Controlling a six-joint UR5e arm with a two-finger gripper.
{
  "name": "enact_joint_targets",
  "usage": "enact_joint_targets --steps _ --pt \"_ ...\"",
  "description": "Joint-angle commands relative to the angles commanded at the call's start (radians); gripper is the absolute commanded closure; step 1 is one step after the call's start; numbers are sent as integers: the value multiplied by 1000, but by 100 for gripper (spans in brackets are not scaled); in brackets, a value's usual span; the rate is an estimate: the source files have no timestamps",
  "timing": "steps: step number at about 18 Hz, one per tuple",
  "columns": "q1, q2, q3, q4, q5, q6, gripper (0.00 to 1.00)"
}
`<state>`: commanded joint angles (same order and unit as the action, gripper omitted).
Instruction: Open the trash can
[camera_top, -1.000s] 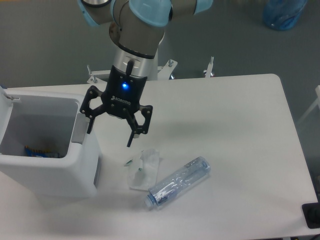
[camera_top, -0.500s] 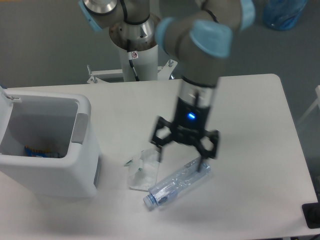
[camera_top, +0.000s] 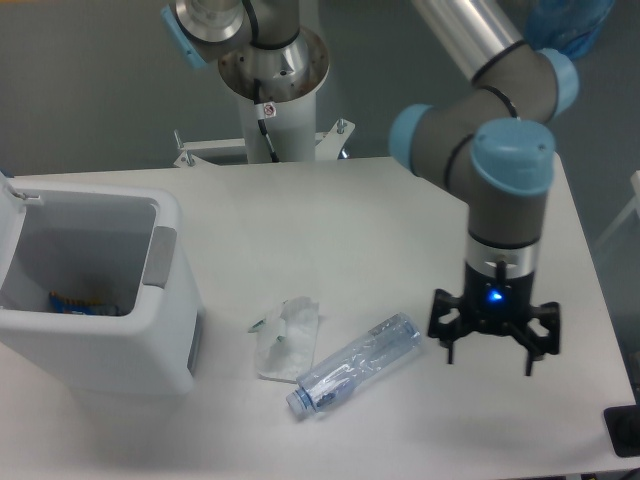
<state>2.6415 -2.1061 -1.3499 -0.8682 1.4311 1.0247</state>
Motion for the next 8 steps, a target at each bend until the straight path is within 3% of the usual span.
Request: enact_joint_targets --steps 8 --pt "-34 3 -37 -6 104 11 0"
